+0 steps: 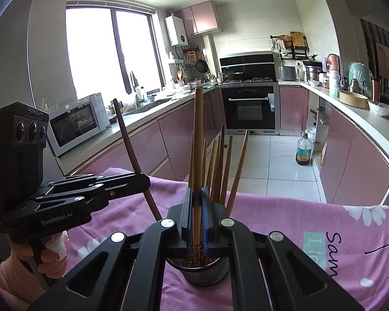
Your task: Organize utensils
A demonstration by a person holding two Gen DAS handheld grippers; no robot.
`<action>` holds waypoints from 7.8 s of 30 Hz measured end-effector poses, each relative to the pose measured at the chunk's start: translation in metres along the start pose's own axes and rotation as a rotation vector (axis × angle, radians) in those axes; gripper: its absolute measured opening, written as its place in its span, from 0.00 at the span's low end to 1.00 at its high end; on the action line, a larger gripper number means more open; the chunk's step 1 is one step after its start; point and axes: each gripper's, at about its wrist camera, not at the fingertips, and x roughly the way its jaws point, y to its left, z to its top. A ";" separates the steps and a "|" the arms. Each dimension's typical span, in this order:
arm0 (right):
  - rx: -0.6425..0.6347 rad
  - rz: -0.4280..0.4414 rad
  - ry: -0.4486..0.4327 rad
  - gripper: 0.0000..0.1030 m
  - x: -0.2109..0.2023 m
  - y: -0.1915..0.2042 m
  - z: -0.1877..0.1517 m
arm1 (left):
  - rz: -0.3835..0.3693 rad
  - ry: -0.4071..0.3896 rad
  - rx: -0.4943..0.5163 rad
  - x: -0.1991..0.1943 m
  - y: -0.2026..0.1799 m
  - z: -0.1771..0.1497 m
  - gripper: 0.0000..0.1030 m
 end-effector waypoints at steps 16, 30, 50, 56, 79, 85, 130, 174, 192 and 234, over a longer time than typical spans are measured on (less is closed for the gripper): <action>0.013 -0.007 0.036 0.05 0.014 -0.005 -0.003 | 0.012 0.041 0.001 0.017 0.002 -0.002 0.07; 0.024 -0.004 0.076 0.05 0.029 -0.009 -0.009 | 0.031 0.050 0.019 0.031 0.007 -0.001 0.08; 0.069 0.011 0.107 0.05 0.045 -0.021 -0.010 | 0.069 0.083 0.037 0.061 0.007 -0.002 0.09; 0.085 0.008 0.109 0.05 0.052 -0.023 -0.010 | 0.078 0.089 0.030 0.065 0.010 -0.003 0.09; 0.048 -0.071 -0.002 0.59 0.013 -0.013 -0.027 | 0.203 -0.052 0.015 0.025 0.022 -0.047 0.84; 0.001 -0.170 -0.099 0.93 -0.008 -0.001 -0.045 | 0.281 -0.137 0.021 -0.008 0.020 -0.073 0.95; -0.066 -0.349 -0.360 0.93 -0.055 0.060 -0.096 | 0.428 -0.334 0.002 -0.086 0.005 -0.134 0.95; -0.043 -0.339 -0.368 0.93 -0.058 0.054 -0.092 | 0.425 -0.339 0.006 -0.085 0.001 -0.136 0.95; -0.039 -0.338 -0.371 0.93 -0.058 0.055 -0.093 | 0.424 -0.338 0.009 -0.085 0.000 -0.136 0.95; -0.031 -0.341 -0.363 0.93 -0.056 0.054 -0.093 | 0.434 -0.328 0.016 -0.084 0.004 -0.141 0.95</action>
